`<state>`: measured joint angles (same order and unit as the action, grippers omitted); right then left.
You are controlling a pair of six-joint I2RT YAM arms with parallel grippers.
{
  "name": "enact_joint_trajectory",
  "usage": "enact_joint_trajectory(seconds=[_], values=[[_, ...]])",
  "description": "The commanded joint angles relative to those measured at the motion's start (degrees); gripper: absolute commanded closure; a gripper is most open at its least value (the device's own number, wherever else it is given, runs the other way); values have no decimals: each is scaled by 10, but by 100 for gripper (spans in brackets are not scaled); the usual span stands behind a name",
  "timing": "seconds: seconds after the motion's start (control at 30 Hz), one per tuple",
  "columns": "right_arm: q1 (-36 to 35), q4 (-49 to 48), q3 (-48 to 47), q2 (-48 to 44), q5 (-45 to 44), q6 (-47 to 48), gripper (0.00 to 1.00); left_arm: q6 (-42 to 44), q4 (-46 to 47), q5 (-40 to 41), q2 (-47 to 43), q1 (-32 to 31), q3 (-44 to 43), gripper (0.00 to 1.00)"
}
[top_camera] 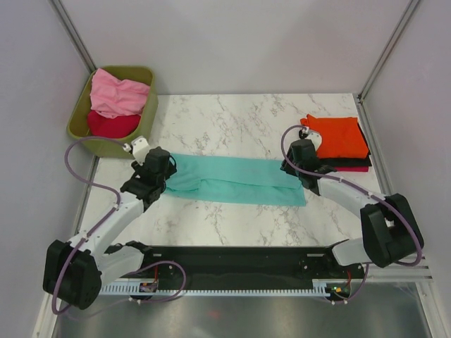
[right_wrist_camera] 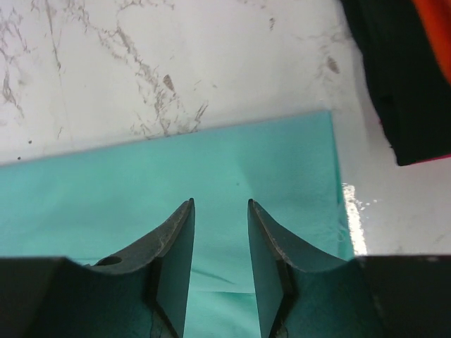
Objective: Fold and stack the t-shirts
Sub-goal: Fold the tshirt
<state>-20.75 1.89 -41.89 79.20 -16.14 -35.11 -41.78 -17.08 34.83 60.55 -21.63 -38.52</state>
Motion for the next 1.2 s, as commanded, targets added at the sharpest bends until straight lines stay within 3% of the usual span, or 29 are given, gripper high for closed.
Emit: enact_joint_trajectory(seconds=[0.0,0.07,0.17,0.27,0.4,0.63,0.73,0.93,0.97,1.1,1.17], values=[[-20,-33,-34,34,47,7,57,-6,43,-52,36,-2,-31,35],[-26,-39,-42,62,71,10,58,-3,50,-82,68,-3,-44,42],[-31,-36,-65,102,95,3,60,-5,50,-116,144,-1,-52,60],[-29,-21,-83,138,89,-10,68,-44,28,-164,199,11,-49,98],[-24,13,-88,152,53,-23,69,-104,19,-168,214,23,-31,98],[-24,47,-84,112,-20,-12,62,-129,5,-125,210,23,-23,88],[-24,55,-84,109,-40,-14,59,-108,15,-131,188,20,-17,79],[-24,77,-89,108,-75,-14,58,-91,21,-107,57,-1,32,70],[-24,78,-90,108,-78,-13,57,-94,19,-108,42,-2,40,64],[-24,89,-95,114,-85,-12,54,-149,-9,-116,-37,-3,78,50],[-24,93,-97,120,-85,-12,54,-167,-9,-118,-48,-2,100,50]])
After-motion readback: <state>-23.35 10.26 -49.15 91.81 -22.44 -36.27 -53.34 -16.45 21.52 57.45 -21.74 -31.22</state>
